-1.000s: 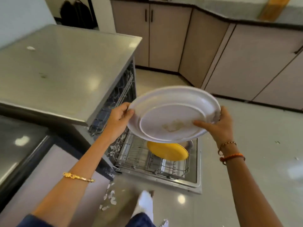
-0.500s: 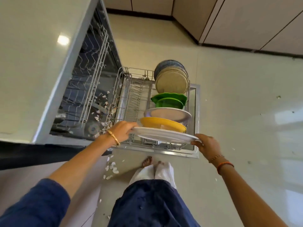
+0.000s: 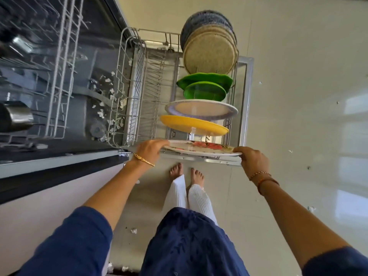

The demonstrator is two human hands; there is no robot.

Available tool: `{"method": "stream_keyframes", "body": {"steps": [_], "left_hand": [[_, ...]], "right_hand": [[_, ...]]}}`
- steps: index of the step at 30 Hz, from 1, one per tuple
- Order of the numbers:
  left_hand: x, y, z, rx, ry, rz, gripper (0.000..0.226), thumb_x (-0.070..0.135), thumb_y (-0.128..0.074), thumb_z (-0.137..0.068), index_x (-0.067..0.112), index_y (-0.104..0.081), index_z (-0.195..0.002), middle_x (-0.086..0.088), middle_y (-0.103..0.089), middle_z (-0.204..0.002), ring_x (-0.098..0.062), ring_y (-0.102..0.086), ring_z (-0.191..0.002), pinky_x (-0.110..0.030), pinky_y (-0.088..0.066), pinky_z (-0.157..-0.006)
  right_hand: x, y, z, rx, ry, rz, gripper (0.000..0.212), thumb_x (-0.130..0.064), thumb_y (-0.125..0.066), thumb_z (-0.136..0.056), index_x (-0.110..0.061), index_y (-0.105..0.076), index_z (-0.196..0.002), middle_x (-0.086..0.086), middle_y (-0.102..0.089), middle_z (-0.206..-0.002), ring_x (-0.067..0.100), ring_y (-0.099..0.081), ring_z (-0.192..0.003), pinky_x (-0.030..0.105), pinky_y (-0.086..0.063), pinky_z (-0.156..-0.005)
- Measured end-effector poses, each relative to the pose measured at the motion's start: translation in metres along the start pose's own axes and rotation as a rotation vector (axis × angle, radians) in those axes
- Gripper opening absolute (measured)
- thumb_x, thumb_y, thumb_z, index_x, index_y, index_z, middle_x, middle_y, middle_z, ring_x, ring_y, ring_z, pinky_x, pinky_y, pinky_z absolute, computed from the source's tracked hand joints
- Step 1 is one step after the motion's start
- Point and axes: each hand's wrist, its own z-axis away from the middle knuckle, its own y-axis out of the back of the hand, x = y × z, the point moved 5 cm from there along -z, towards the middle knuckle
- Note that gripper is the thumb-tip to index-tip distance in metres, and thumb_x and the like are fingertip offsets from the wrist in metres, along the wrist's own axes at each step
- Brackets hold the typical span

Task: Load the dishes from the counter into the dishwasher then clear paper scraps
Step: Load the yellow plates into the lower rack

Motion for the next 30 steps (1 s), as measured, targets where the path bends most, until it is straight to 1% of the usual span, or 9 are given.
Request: {"method": "stream_keyframes", "body": {"steps": [6, 10, 14, 17, 19, 22, 26, 28, 30], "left_hand": [[-0.018, -0.016, -0.010, 0.014, 0.074, 0.038, 0.051, -0.033, -0.063, -0.044, 0.005, -0.073, -0.077, -0.018, -0.071, -0.070, -0.036, -0.065, -0.050, -0.041, -0.050, -0.038], [-0.022, -0.027, -0.019, -0.003, 0.062, 0.012, 0.050, -0.032, -0.065, -0.046, 0.003, -0.073, -0.080, -0.018, -0.070, -0.065, -0.034, -0.062, -0.043, -0.037, -0.047, -0.033], [-0.025, -0.040, -0.024, 0.034, 0.071, 0.024, 0.050, -0.033, -0.063, -0.047, 0.001, -0.073, -0.083, -0.020, -0.070, -0.067, -0.035, -0.063, -0.045, -0.038, -0.048, -0.035], [-0.031, -0.044, -0.027, 0.082, 0.111, 0.056, 0.049, -0.033, -0.062, -0.049, 0.001, -0.072, -0.084, -0.019, -0.070, -0.070, -0.034, -0.065, -0.050, -0.038, -0.051, -0.039], [-0.037, -0.044, -0.029, 0.120, 0.111, 0.073, 0.049, -0.032, -0.062, -0.051, 0.001, -0.072, -0.086, -0.019, -0.071, -0.074, -0.034, -0.067, -0.055, -0.040, -0.053, -0.044], [-0.035, -0.047, -0.030, 0.097, 0.100, 0.052, 0.046, -0.031, -0.064, -0.052, 0.001, -0.072, -0.085, -0.019, -0.071, -0.072, -0.033, -0.067, -0.054, -0.038, -0.053, -0.044], [-0.038, -0.053, -0.031, 0.029, 0.233, 0.090, 0.034, -0.020, -0.055, -0.076, -0.002, -0.068, -0.102, -0.025, -0.069, -0.096, -0.040, -0.067, -0.080, -0.044, -0.055, -0.069], [-0.034, -0.053, -0.033, 0.034, 0.187, 0.111, 0.028, -0.016, -0.056, -0.079, -0.005, -0.066, -0.102, -0.026, -0.067, -0.099, -0.040, -0.066, -0.086, -0.046, -0.055, -0.075], [-0.027, -0.056, -0.036, 0.030, 0.107, 0.105, 0.032, -0.020, -0.061, -0.071, -0.008, -0.065, -0.100, -0.026, -0.067, -0.099, -0.040, -0.065, -0.091, -0.048, -0.052, -0.083]], "right_hand": [[0.003, -0.012, -0.020, -0.026, -0.025, 0.002, 0.040, 0.000, -0.048, -0.087, -0.023, -0.063, -0.116, 0.010, -0.065, -0.115, 0.035, -0.060, -0.101, 0.035, -0.047, -0.079], [0.006, -0.016, -0.034, -0.063, -0.029, 0.028, 0.036, -0.005, -0.047, -0.091, -0.023, -0.062, -0.117, 0.012, -0.066, -0.112, 0.034, -0.060, -0.099, 0.034, -0.047, -0.078], [0.010, -0.021, -0.045, -0.064, -0.053, 0.037, 0.035, -0.005, -0.046, -0.092, -0.023, -0.062, -0.117, 0.012, -0.067, -0.109, 0.034, -0.061, -0.096, 0.032, -0.046, -0.074], [0.011, -0.022, -0.051, -0.025, -0.065, 0.006, 0.033, -0.005, -0.045, -0.093, -0.021, -0.064, -0.115, 0.013, -0.067, -0.106, 0.035, -0.060, -0.094, 0.026, -0.039, -0.068], [0.009, -0.021, -0.054, -0.010, -0.059, 0.004, 0.033, -0.006, -0.045, -0.093, -0.021, -0.064, -0.116, 0.014, -0.067, -0.107, 0.036, -0.060, -0.094, 0.029, -0.042, -0.071], [0.010, -0.024, -0.056, -0.009, -0.066, 0.020, 0.032, -0.008, -0.046, -0.094, -0.022, -0.063, -0.117, 0.014, -0.067, -0.108, 0.036, -0.061, -0.095, 0.033, -0.046, -0.074], [0.006, -0.033, -0.060, -0.049, -0.050, -0.026, 0.028, -0.011, -0.049, -0.094, -0.019, -0.063, -0.117, 0.011, -0.065, -0.114, 0.033, -0.059, -0.101, 0.034, -0.047, -0.079], [-0.001, -0.033, -0.063, -0.028, -0.039, -0.098, 0.026, -0.014, -0.050, -0.094, -0.015, -0.062, -0.117, 0.010, -0.062, -0.119, 0.030, -0.058, -0.105, 0.035, -0.047, -0.081], [-0.011, -0.035, -0.062, -0.012, -0.006, -0.137, 0.028, -0.015, -0.052, -0.093, -0.014, -0.060, -0.120, 0.008, -0.058, -0.125, 0.028, -0.056, -0.109, 0.035, -0.047, -0.084]]}}
